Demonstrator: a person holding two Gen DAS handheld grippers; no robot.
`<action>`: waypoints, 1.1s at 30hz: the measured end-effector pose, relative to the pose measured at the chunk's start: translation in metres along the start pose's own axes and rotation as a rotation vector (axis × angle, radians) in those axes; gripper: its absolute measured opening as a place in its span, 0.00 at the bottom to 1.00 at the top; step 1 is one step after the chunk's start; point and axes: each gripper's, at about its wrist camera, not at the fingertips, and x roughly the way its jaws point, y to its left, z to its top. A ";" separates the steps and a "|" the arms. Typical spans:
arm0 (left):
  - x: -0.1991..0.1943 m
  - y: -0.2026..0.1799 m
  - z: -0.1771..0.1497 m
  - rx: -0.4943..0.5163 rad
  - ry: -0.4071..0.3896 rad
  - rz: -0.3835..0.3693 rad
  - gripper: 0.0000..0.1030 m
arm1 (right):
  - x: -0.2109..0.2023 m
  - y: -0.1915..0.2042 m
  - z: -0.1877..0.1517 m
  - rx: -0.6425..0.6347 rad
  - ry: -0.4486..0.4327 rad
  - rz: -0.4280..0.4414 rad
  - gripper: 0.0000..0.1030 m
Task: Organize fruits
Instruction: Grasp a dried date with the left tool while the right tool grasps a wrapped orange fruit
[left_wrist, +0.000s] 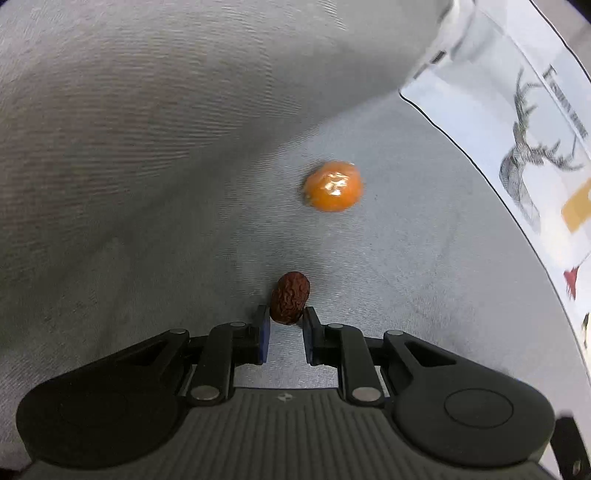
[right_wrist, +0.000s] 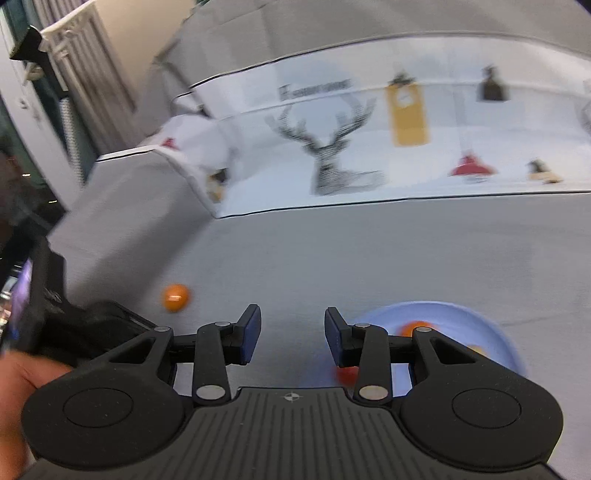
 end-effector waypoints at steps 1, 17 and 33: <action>-0.001 0.004 -0.001 -0.018 0.009 -0.009 0.19 | 0.009 0.008 0.006 -0.016 0.015 0.015 0.39; 0.000 0.030 0.010 -0.111 0.067 -0.081 0.19 | 0.205 0.137 0.045 -0.390 0.382 0.142 0.59; 0.010 0.017 0.024 -0.088 0.063 -0.071 0.20 | 0.156 0.109 0.045 -0.383 0.315 0.071 0.38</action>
